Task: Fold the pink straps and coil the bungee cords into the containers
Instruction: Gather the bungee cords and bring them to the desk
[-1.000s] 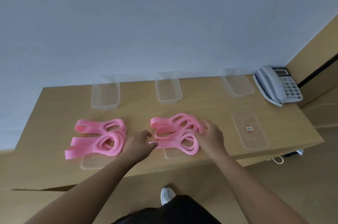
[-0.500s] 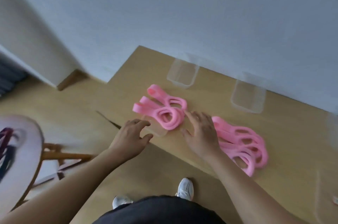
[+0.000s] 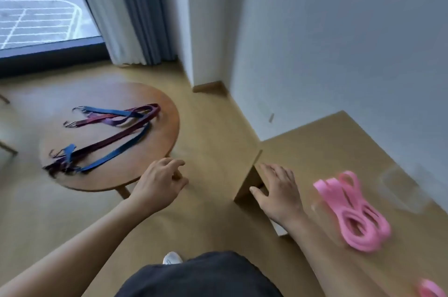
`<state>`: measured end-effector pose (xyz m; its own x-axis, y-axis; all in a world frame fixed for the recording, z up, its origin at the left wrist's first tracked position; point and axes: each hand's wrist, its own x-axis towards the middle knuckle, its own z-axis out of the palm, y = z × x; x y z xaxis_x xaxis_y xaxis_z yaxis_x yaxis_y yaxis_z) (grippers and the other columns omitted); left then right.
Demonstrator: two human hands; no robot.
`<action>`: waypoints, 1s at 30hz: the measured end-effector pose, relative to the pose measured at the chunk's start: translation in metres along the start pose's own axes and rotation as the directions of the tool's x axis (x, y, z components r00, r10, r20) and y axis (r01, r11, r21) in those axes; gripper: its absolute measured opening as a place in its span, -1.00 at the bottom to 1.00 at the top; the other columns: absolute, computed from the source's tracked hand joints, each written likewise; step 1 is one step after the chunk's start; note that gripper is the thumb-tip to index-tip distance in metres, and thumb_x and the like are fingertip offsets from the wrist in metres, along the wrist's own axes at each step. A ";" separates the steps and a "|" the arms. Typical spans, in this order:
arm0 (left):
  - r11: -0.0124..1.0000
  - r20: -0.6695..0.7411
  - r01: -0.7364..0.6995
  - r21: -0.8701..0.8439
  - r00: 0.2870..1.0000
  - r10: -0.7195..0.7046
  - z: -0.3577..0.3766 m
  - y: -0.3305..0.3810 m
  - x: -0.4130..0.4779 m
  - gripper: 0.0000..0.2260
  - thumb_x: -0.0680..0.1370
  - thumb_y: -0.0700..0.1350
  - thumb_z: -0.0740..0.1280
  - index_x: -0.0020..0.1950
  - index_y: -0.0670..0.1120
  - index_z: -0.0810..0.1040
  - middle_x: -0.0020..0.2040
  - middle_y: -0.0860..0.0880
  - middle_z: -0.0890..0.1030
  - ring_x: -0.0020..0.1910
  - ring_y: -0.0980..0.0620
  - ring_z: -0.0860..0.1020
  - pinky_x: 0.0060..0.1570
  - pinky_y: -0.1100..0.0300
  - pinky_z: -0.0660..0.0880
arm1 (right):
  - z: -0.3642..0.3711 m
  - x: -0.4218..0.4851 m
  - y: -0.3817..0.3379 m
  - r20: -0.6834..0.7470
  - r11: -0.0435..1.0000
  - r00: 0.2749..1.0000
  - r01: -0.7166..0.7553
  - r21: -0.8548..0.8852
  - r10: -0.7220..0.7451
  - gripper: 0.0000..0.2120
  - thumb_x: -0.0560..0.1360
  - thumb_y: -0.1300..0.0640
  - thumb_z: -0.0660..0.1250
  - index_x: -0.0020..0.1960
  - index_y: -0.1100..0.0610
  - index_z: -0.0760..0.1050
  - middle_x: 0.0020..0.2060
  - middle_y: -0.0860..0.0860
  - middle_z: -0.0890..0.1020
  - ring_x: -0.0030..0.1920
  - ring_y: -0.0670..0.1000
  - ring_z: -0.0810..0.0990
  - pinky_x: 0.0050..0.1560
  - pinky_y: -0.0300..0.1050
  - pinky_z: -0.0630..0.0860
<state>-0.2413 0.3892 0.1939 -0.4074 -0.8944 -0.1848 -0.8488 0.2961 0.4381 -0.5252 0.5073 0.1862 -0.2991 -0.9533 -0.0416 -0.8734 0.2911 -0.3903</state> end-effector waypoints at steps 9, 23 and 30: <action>0.916 -0.118 0.375 -0.144 0.912 -0.392 -0.060 -0.176 -0.044 -0.53 0.58 0.08 0.43 0.46 -0.02 0.51 0.41 -0.05 0.54 0.42 -0.10 0.43 0.39 0.00 0.39 | 0.080 0.078 -0.152 0.251 0.979 0.946 0.200 0.038 -0.203 -0.33 0.51 -0.16 0.36 0.55 -0.04 0.24 0.41 -0.06 0.38 0.44 0.01 0.21 0.47 -0.07 0.23; 0.661 -0.130 0.661 -0.356 0.666 -0.735 -0.083 -0.302 -0.046 -0.59 0.57 0.02 0.47 0.38 -0.06 0.58 0.32 -0.10 0.60 0.36 -0.14 0.49 0.36 -0.02 0.41 | 0.182 0.219 -0.303 0.538 0.882 0.748 0.471 -0.017 -0.389 -0.31 0.51 -0.12 0.38 0.56 -0.02 0.23 0.44 -0.02 0.37 0.46 0.02 0.23 0.47 -0.07 0.25; 0.541 0.002 0.757 -0.366 0.582 -0.813 -0.084 -0.327 0.013 -0.58 0.59 0.07 0.42 0.42 -0.01 0.53 0.37 -0.05 0.56 0.39 -0.08 0.46 0.38 0.00 0.42 | 0.249 0.318 -0.341 0.716 0.896 0.649 0.437 -0.074 -0.257 -0.35 0.53 -0.04 0.38 0.55 -0.03 0.23 0.46 -0.01 0.38 0.45 0.05 0.32 0.40 0.00 0.38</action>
<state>0.0592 0.2522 0.1219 0.4522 -0.7607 -0.4656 -0.6443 -0.6396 0.4192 -0.2268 0.0846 0.0768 0.3058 -0.7511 -0.5851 -0.9421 -0.1499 -0.2999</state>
